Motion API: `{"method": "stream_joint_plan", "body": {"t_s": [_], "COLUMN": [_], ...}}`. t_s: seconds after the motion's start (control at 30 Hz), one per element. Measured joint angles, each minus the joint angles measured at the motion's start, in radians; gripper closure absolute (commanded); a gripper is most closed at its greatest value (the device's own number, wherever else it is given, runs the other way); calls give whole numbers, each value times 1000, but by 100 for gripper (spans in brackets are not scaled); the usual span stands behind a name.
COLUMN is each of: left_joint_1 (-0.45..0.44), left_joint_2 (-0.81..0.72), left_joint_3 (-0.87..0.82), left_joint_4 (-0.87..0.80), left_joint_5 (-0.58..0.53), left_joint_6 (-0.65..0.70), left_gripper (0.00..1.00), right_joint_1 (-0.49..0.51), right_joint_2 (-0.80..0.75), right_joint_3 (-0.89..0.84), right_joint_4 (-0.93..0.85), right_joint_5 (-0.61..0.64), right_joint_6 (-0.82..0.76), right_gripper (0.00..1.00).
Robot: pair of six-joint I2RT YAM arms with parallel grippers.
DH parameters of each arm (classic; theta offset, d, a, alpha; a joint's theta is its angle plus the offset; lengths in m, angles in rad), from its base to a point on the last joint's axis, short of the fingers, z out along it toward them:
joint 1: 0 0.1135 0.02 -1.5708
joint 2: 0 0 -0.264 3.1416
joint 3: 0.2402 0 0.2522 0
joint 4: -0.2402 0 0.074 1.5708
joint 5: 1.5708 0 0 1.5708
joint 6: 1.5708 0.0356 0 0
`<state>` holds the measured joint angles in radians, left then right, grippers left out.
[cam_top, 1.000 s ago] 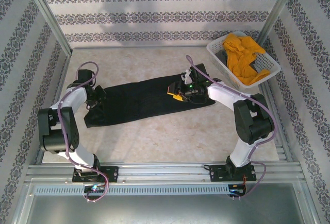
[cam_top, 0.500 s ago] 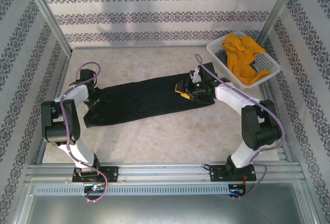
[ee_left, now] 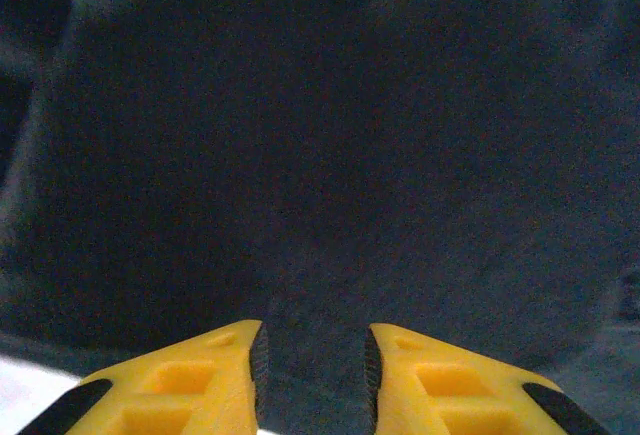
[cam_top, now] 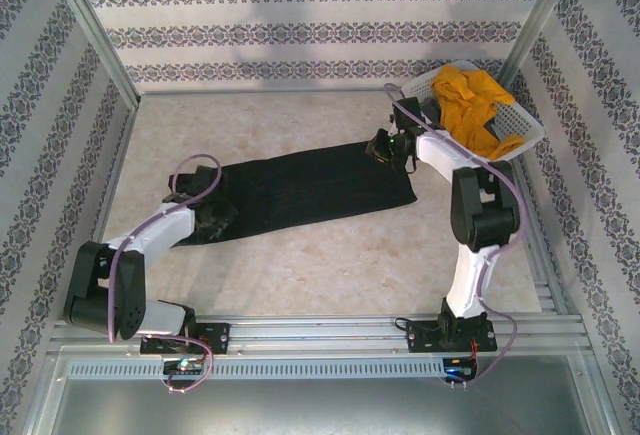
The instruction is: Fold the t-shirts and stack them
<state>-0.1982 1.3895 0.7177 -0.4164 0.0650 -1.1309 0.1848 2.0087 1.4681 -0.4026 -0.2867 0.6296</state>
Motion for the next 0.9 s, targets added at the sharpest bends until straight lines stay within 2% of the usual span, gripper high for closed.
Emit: {"method": "stream_joint_plan", "body": {"t_s": [0.2, 0.4, 0.6, 0.77, 0.9], "left_joint_1": [-15, 63, 152, 147, 108], "left_joint_2": [69, 159, 383, 639, 801], "left_joint_3": [-17, 48, 289, 611, 832], "left_joint_4": [57, 117, 147, 169, 188], "left_joint_5": [-18, -17, 20, 99, 157], "left_joint_6": [-158, -166, -48, 63, 107], "left_gripper": [68, 69, 69, 70, 70], "right_joint_1": [-2, 2, 18, 80, 203], "right_joint_2": [169, 163, -2, -185, -303], "right_joint_3": [151, 151, -78, -337, -493], "right_joint_4": [-131, -260, -361, -396, -378], "right_joint_5": [47, 80, 134, 147, 122], "right_joint_6": [-9, -8, 45, 148, 272], "right_gripper": [72, 69, 64, 62, 62]}}
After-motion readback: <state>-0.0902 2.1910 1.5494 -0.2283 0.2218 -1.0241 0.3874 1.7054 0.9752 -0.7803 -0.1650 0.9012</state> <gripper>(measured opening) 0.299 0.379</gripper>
